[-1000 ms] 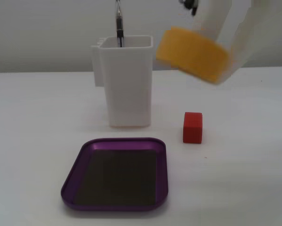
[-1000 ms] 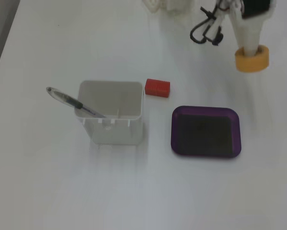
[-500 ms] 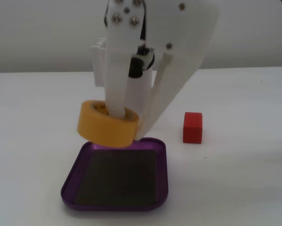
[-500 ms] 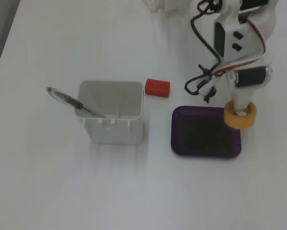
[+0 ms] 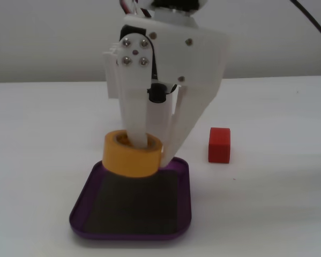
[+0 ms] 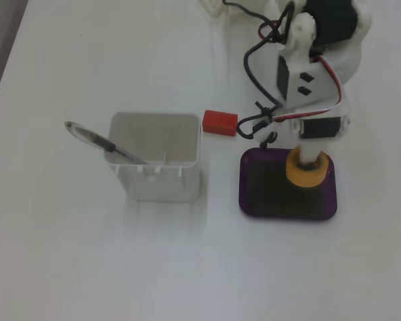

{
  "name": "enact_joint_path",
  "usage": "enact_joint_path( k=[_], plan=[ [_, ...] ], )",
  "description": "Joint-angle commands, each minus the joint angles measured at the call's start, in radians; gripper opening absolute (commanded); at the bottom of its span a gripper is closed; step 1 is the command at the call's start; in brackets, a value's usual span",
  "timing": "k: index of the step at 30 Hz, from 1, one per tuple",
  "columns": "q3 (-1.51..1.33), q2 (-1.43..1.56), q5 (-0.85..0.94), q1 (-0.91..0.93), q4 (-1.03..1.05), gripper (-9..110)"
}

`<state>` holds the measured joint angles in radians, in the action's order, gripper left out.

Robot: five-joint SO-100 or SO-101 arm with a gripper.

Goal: Grab up the yellow tape and put it in the box.

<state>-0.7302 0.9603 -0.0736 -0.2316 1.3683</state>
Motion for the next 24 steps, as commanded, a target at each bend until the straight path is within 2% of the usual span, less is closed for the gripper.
enact_joint_path(
  k=[1,13,20,24],
  plan=[
    [0.029,-0.023,0.006,-0.002,0.003,0],
    [0.046,-0.104,0.006,-0.008,0.006,0],
    [0.046,-0.104,0.005,-0.014,0.008,13],
    [0.06,-0.091,0.005,-0.015,0.038,15]
  ],
)
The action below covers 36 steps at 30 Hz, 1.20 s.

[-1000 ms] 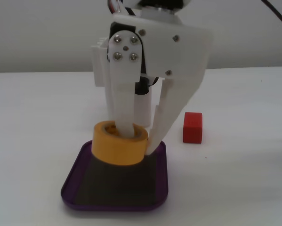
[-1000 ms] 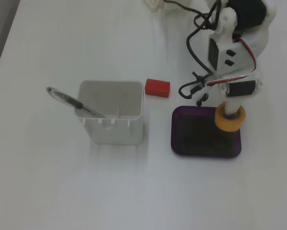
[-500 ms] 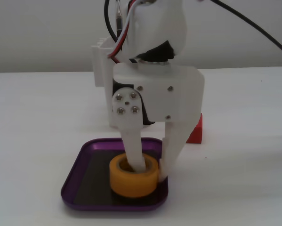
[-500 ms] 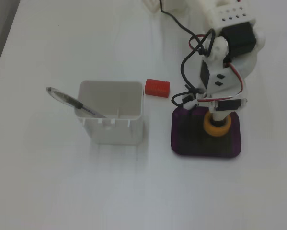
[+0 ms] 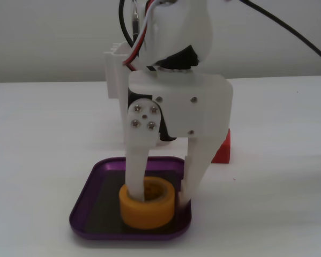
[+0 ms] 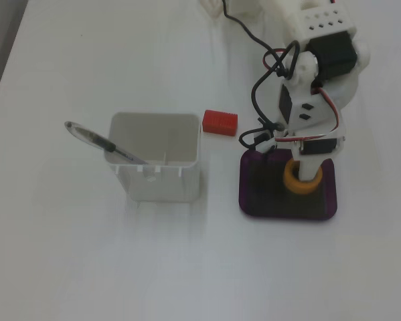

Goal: Grab up the yellow tape and put it in the box.

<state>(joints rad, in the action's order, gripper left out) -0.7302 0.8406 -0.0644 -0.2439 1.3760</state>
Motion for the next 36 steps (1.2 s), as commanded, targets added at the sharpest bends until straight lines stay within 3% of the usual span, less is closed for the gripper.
enact_joint_path(
  k=[1,9,14,29,36],
  plan=[
    [0.083,0.044,-0.005,-0.003,0.058,15],
    [0.27,0.212,-0.006,-0.006,0.299,15],
    [0.216,0.373,-0.008,-0.005,0.324,14],
    [-0.818,1.319,0.044,0.009,0.313,14],
    [-1.218,1.782,0.046,0.018,0.16,14]
  ],
)
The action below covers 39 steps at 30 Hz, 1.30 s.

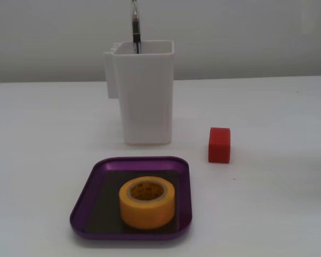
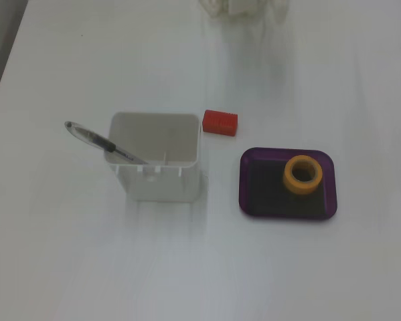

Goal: Grab up the yellow tape and put it in the box.

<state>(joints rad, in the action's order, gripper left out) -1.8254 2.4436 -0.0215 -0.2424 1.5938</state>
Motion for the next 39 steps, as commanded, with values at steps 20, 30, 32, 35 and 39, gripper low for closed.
enact_joint_path(
  k=[20,30,32,35,39],
  plan=[
    [-0.936,0.997,0.138,0.27,-0.229,15],
    [-1.187,0.976,0.028,0.262,-0.33,14],
    [-1.204,0.976,0.008,0.259,-0.342,14],
    [-1.21,0.976,0.011,0.256,-0.342,13],
    [-1.212,0.976,0.011,0.256,-0.342,3]
  ],
)
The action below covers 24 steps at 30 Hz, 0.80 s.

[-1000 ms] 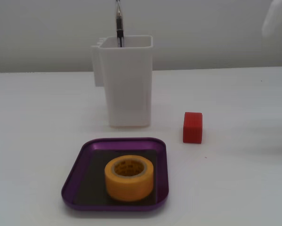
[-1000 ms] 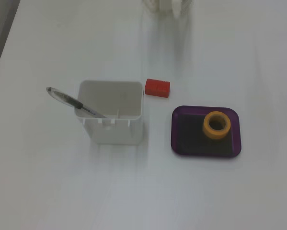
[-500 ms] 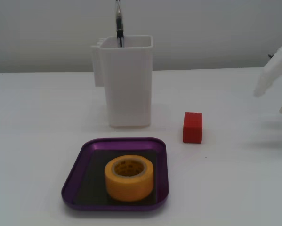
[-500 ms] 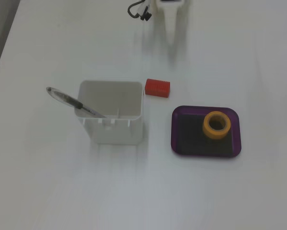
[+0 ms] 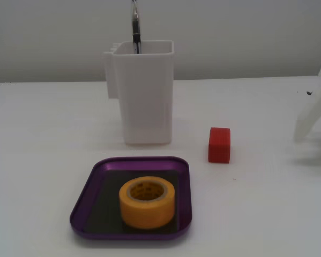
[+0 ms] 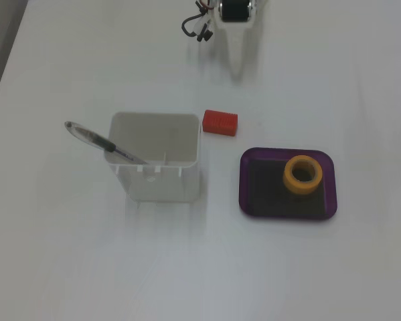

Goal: Grab up the yellow tape and put it in the box.

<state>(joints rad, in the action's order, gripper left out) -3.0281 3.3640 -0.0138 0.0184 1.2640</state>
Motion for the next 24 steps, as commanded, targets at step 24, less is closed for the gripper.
enact_joint_path(
  k=[24],
  plan=[
    [-0.009,0.055,0.002,-0.005,-0.011,1]
  ],
)
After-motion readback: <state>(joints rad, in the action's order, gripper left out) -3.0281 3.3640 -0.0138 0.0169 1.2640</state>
